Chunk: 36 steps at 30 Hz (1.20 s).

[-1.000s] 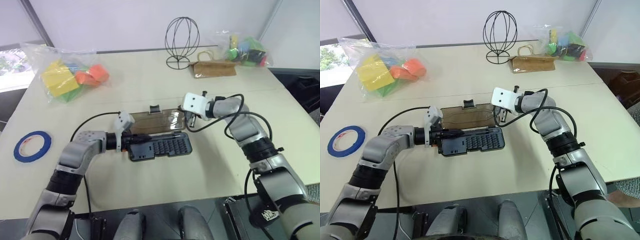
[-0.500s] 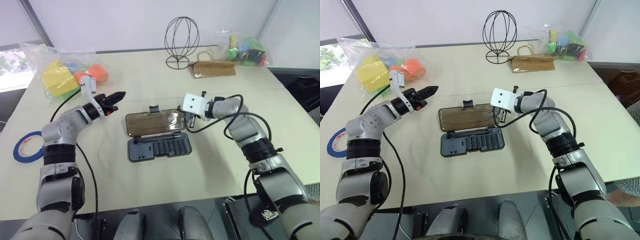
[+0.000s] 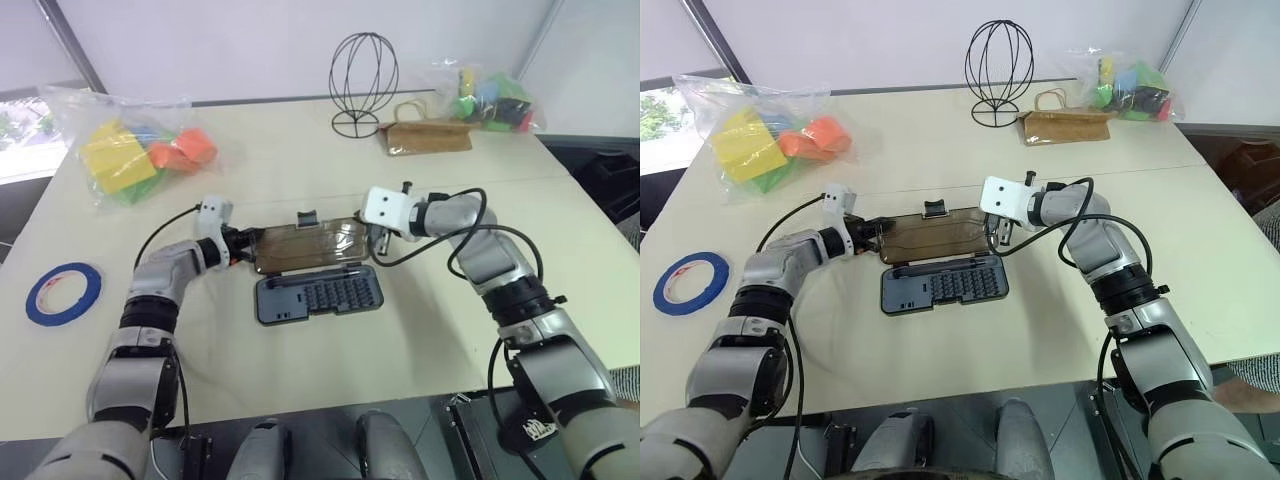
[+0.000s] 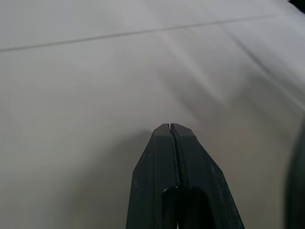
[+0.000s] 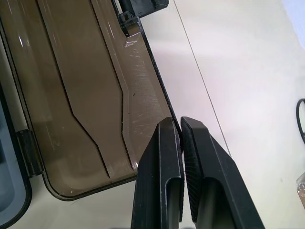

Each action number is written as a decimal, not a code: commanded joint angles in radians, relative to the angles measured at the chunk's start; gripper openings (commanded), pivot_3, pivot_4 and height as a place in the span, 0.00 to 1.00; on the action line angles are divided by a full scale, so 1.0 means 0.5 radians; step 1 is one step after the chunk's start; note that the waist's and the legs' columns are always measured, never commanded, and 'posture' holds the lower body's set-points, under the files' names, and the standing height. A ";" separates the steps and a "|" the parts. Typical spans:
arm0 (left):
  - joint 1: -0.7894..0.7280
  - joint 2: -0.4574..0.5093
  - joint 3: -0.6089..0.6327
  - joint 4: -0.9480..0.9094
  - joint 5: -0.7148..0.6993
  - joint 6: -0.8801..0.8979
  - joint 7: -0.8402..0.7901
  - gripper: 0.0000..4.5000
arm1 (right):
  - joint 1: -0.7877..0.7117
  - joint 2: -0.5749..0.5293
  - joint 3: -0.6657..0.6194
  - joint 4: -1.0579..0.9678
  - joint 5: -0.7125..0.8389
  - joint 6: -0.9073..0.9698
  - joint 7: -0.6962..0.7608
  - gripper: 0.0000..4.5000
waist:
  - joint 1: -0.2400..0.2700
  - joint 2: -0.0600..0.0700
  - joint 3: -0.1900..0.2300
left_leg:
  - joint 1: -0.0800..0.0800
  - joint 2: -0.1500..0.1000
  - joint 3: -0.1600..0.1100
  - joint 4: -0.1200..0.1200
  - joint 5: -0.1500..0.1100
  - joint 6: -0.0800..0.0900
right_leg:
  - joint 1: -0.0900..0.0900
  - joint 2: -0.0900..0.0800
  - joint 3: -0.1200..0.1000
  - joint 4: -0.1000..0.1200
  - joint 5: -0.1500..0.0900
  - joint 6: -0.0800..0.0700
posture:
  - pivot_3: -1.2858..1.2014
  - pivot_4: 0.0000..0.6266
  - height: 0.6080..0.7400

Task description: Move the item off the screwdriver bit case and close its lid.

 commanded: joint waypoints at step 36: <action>0.285 0.373 -0.075 -1.102 -0.290 0.641 -0.630 0.00 | 0.465 -0.568 -0.439 -1.310 0.434 1.292 0.207 0.99 | 0.007 0.000 0.000 | -0.031 -0.001 -0.001 0.009 0.001 -0.001 | -0.028 -0.001 0.000 0.005 0.000 0.000 | 0.52 0.24 1.00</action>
